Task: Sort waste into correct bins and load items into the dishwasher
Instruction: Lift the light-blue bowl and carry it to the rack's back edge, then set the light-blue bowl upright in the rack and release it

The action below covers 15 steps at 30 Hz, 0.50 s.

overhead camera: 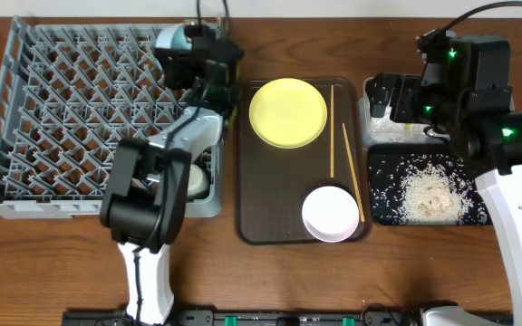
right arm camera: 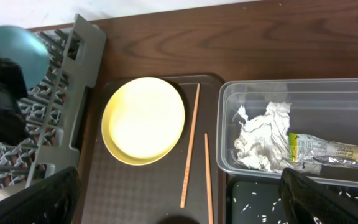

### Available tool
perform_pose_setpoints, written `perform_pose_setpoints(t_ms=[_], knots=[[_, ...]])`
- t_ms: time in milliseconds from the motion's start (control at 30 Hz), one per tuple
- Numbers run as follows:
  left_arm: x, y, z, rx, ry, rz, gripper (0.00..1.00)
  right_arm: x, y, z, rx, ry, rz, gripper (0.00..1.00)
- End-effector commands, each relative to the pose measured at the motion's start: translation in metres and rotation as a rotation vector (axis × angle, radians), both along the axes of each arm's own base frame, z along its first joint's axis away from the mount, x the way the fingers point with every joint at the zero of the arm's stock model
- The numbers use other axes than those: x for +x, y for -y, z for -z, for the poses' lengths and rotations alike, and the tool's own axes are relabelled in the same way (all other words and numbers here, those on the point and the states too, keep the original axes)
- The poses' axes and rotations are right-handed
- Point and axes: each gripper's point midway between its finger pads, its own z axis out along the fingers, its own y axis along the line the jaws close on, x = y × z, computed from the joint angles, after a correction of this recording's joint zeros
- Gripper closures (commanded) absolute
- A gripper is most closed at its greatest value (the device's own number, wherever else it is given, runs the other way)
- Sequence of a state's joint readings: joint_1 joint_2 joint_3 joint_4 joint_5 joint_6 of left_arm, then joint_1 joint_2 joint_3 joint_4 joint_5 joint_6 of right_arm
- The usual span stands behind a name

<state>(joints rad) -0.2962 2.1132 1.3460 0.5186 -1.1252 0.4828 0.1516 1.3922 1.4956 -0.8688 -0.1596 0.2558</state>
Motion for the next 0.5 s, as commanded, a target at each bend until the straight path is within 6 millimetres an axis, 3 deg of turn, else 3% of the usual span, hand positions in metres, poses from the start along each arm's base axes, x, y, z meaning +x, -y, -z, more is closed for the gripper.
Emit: perform_pose_setpoints(t_ms=[0, 367, 467], knots=[[0.000, 0.000, 0.010, 0.053, -0.072, 0.000, 0.93, 0.001, 0.003, 0.001, 0.002, -0.005, 0.017, 0.01], [0.007, 0.002, -0.020, 0.087, 0.018, 0.006, 0.93, 0.001, 0.003, 0.001, 0.002, -0.005, 0.017, 0.01], [0.011, 0.004, -0.018, 0.087, 0.012, 0.032, 0.93, 0.001, 0.003, 0.001, 0.002, -0.005, 0.017, 0.01]])
